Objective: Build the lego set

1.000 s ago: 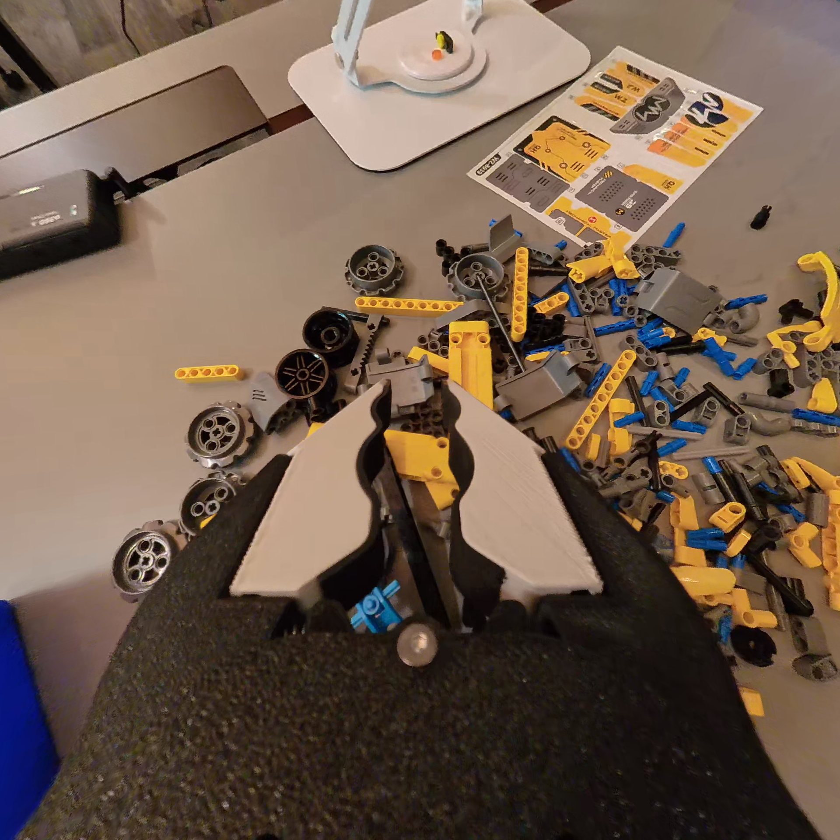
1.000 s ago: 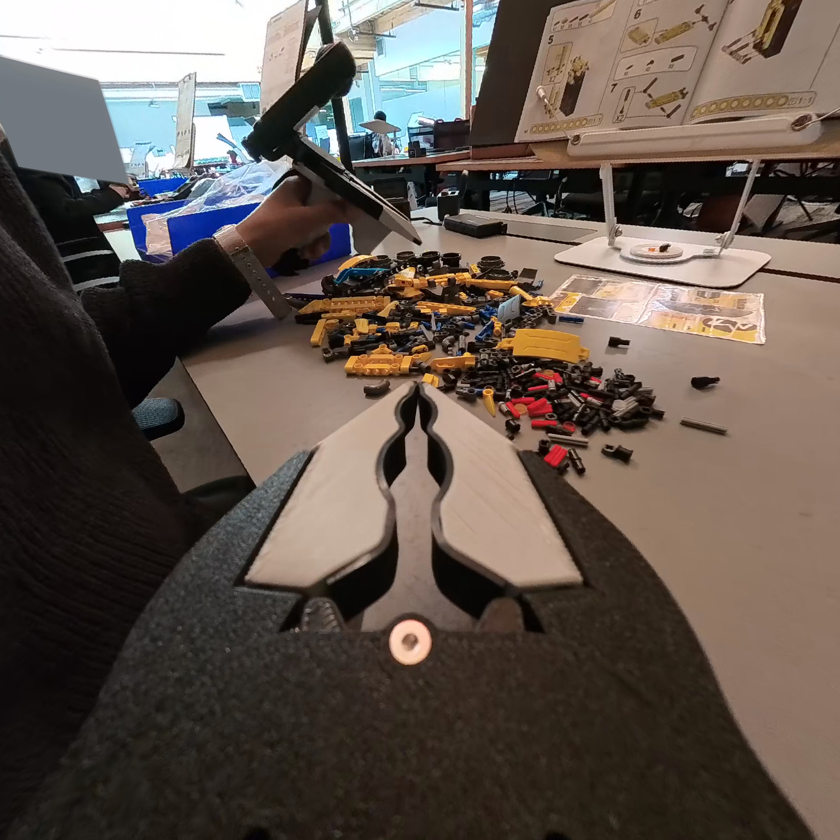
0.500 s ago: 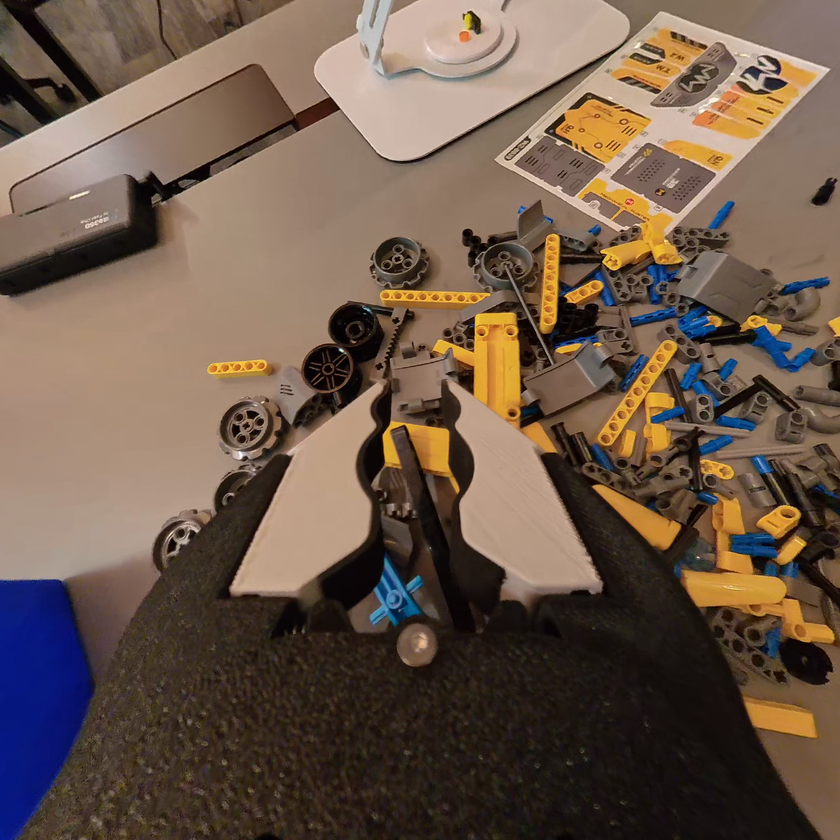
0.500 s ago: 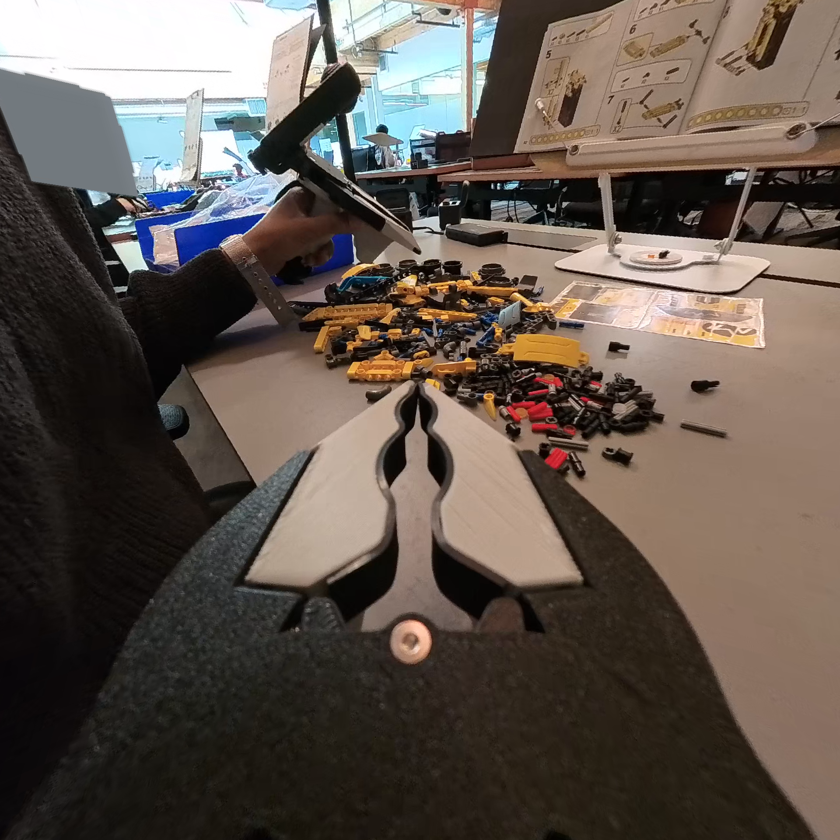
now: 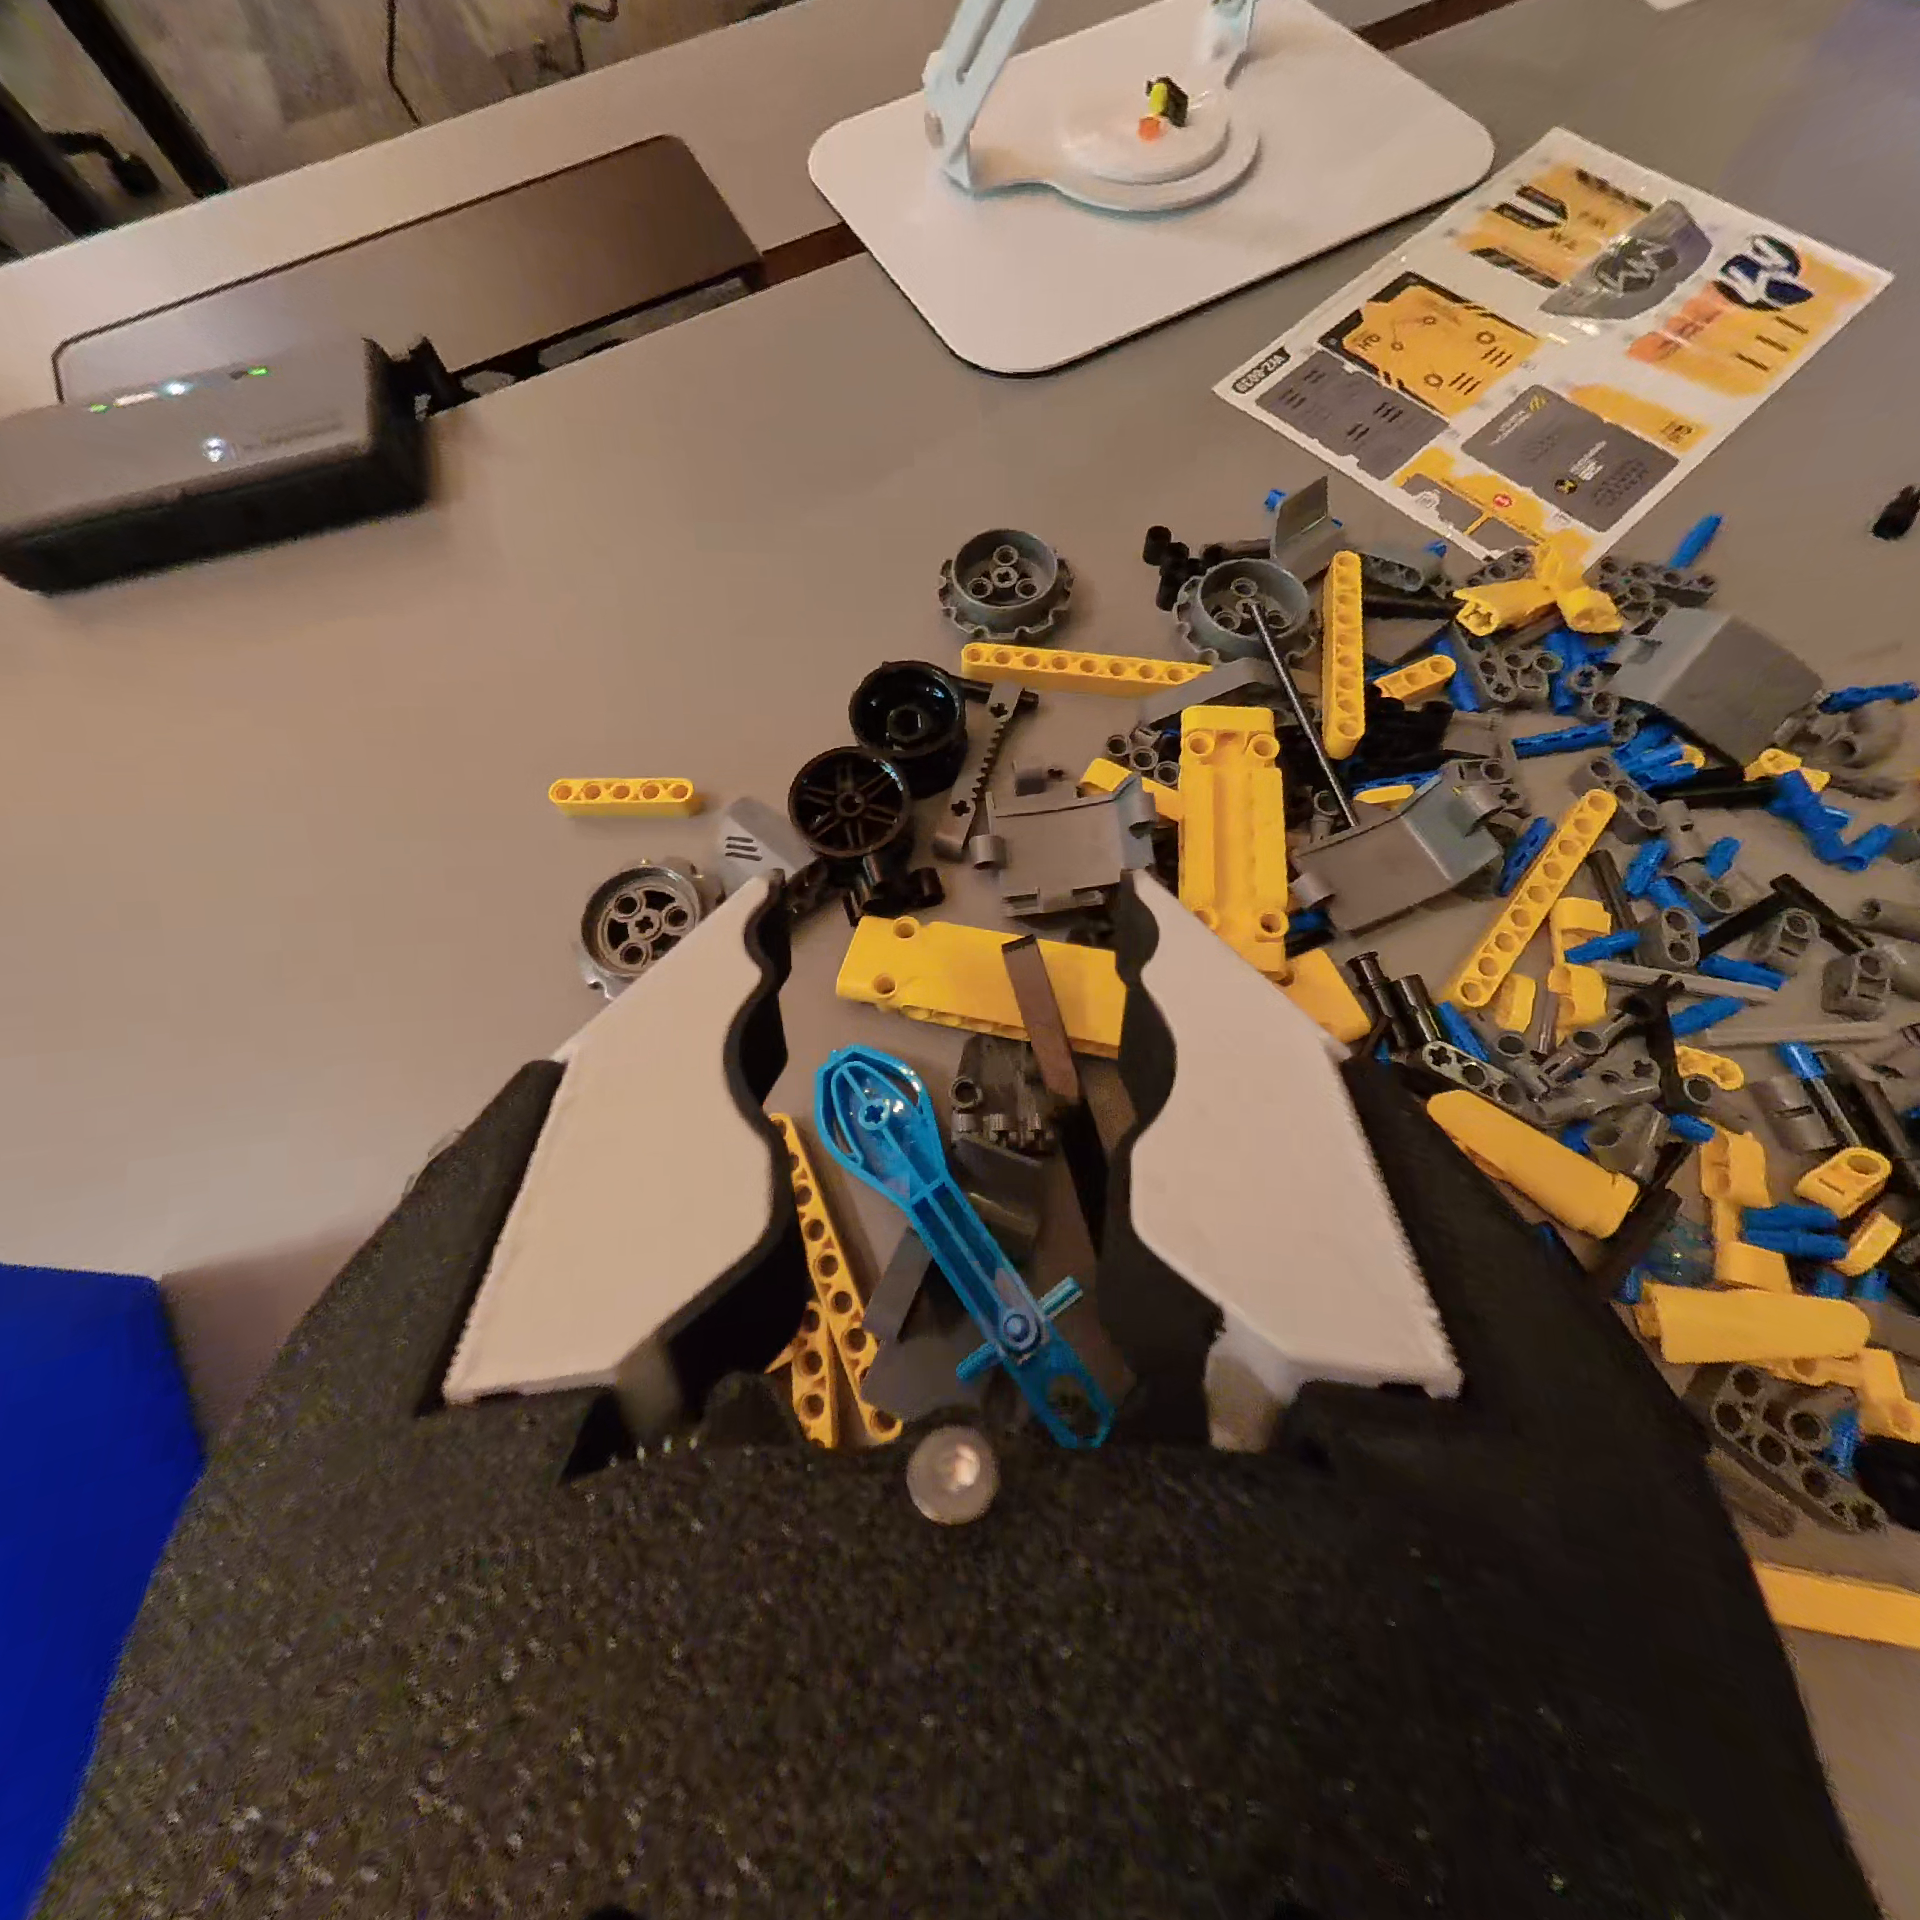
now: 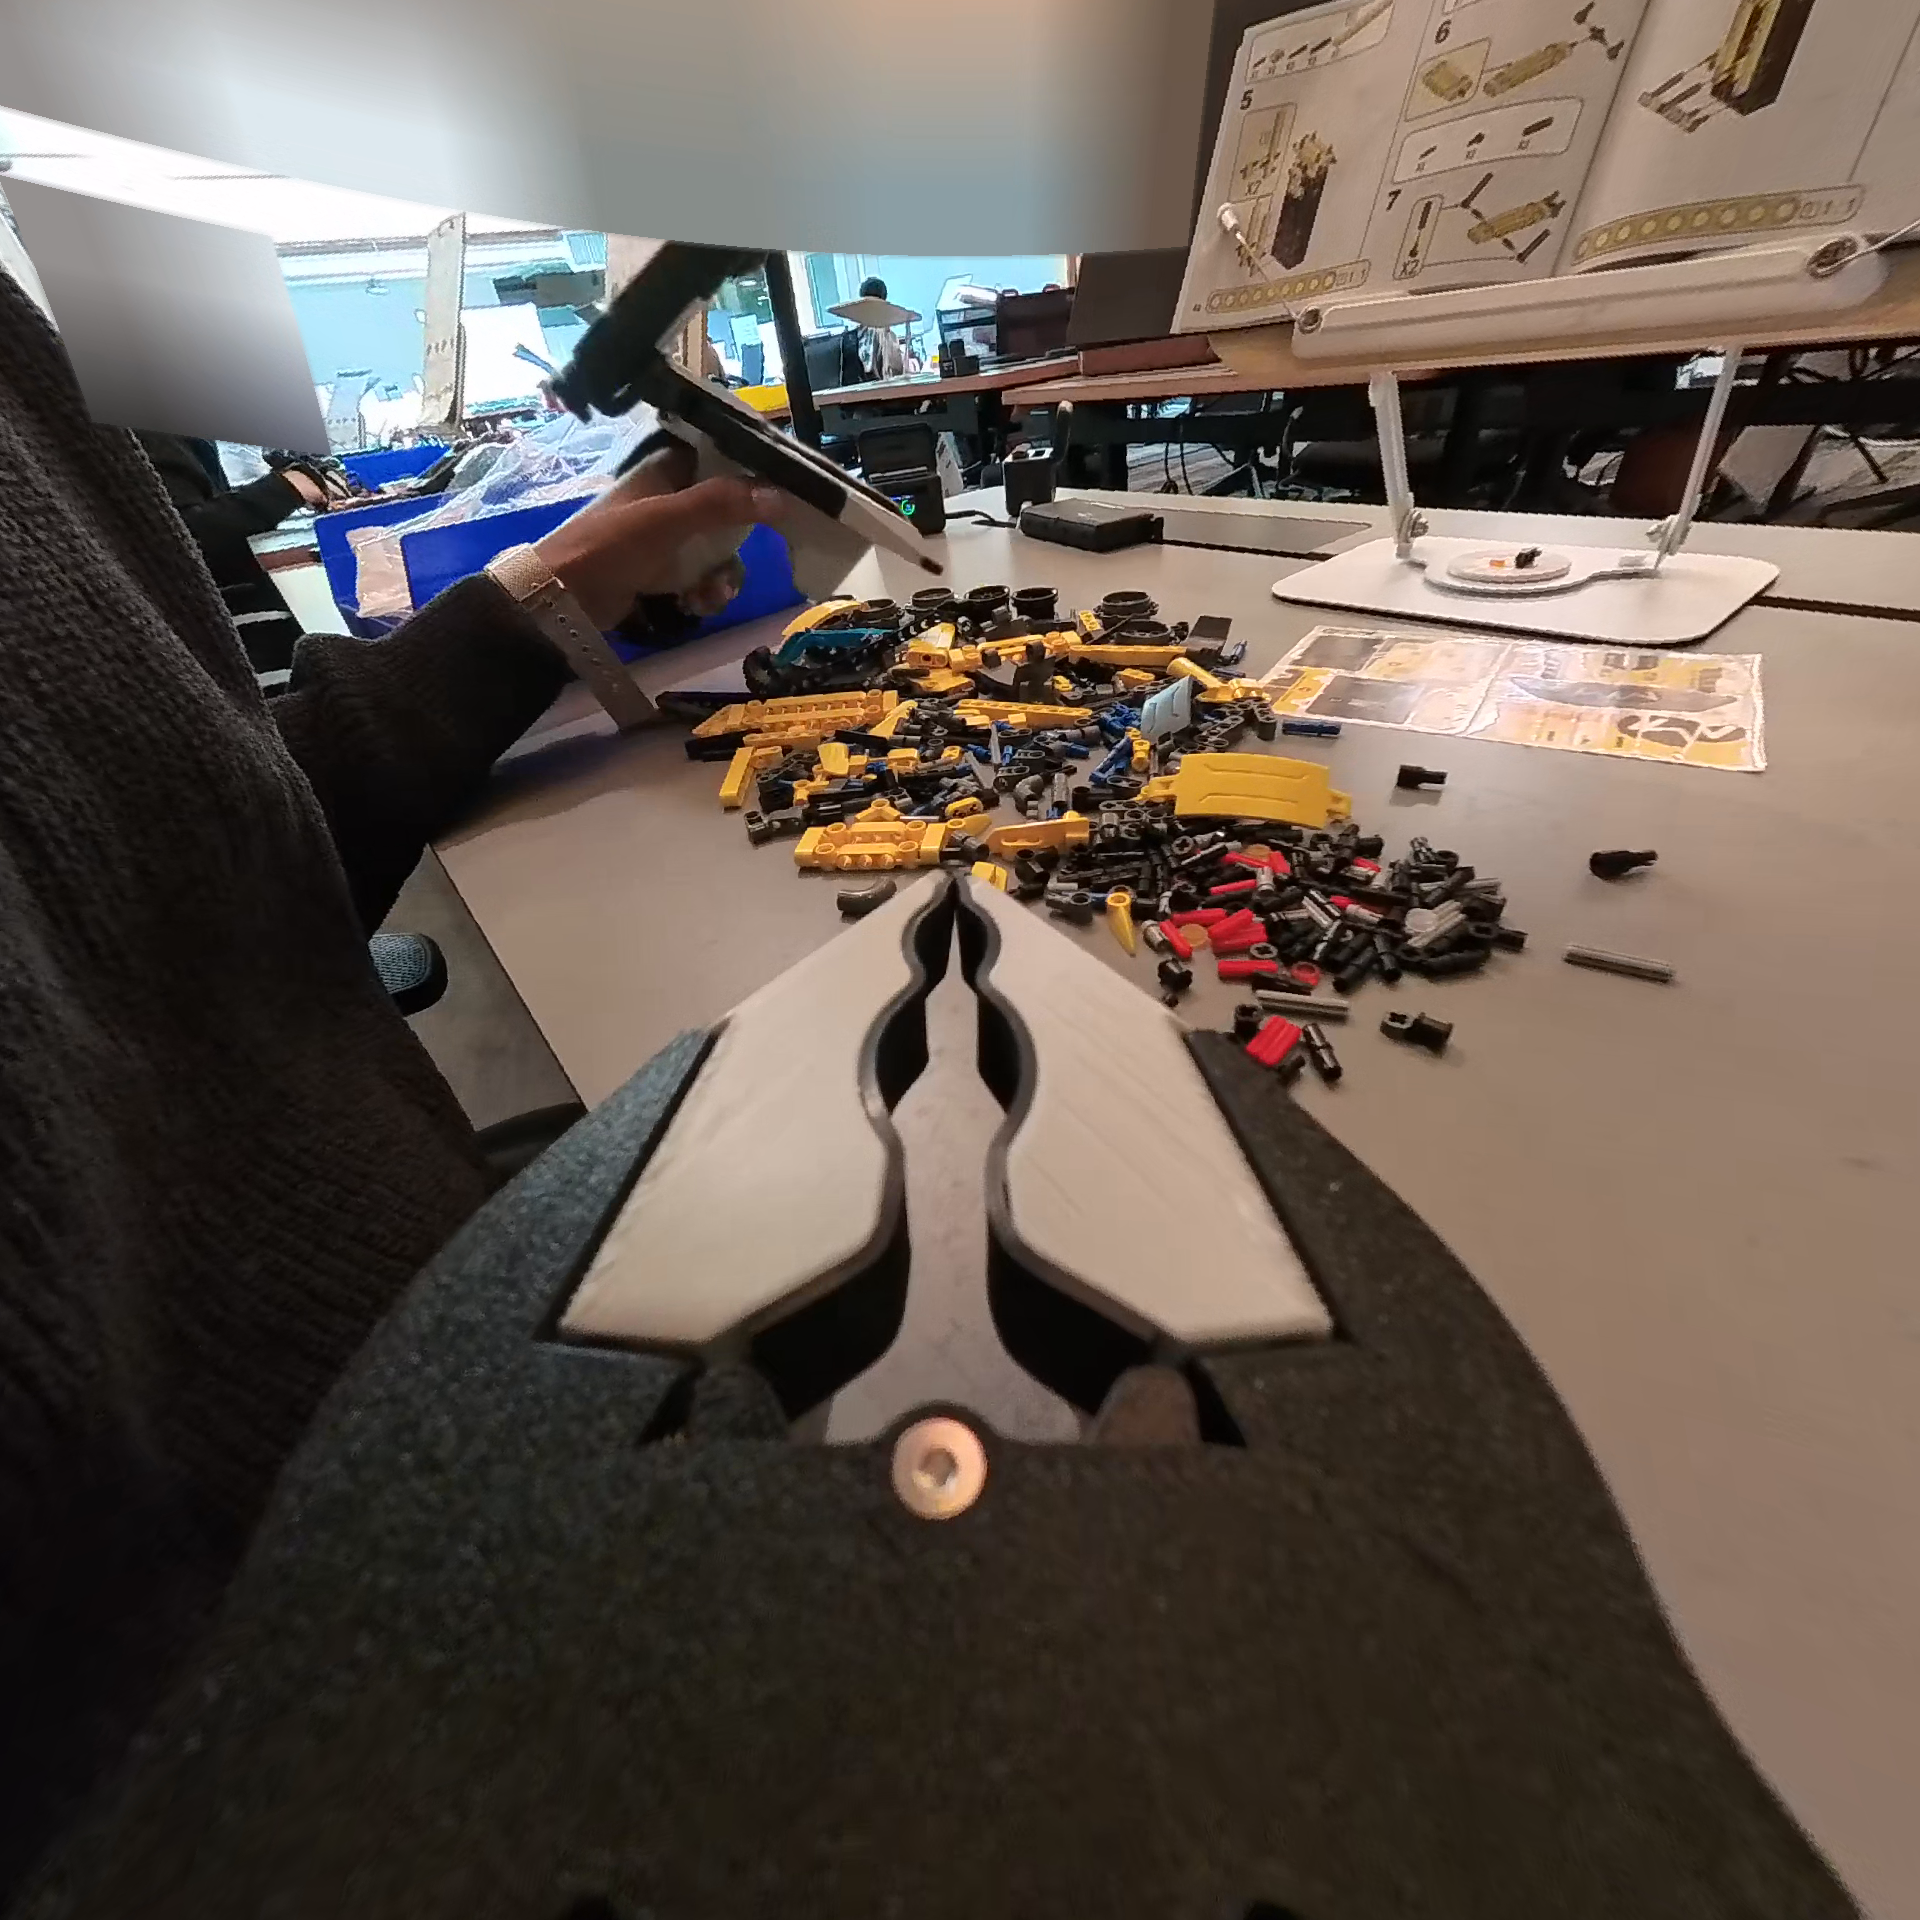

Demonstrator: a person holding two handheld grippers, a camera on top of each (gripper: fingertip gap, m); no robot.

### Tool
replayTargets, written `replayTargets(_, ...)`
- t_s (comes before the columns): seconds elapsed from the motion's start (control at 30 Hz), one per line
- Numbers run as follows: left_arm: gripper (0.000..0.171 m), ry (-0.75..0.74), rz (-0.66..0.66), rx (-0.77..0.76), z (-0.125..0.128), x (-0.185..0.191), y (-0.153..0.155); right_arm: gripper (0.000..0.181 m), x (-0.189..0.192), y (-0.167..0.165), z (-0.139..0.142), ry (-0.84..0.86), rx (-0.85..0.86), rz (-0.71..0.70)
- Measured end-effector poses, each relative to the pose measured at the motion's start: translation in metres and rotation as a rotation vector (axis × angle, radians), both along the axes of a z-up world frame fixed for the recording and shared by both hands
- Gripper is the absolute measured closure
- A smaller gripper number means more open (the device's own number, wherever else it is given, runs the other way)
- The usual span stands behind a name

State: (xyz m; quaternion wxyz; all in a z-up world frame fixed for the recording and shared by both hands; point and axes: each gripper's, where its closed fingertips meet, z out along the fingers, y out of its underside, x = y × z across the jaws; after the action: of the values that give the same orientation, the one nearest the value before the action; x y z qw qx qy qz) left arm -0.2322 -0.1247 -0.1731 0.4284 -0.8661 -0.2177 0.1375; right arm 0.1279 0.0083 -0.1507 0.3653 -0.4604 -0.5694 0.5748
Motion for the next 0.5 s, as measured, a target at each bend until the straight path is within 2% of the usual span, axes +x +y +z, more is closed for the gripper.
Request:
replayTargets(0.13, 0.097, -0.004, -0.019, -0.013, -0.004, 0.005, 0.005, 0.181, 0.0, 0.0, 0.0, 0.002, 0.0, 0.0)
replayTargets(0.3, 0.097, -0.056, -0.208, 0.013, -0.004, 0.038, 0.021, 0.181, 0.0, 0.0, 0.0, 0.004, 0.004, 0.002)
replayTargets(0.5, 0.1, -0.059, -0.252, -0.084, -0.021, 0.049, 0.026, 0.181, 0.001, 0.0, 0.001, 0.007, 0.006, 0.001)
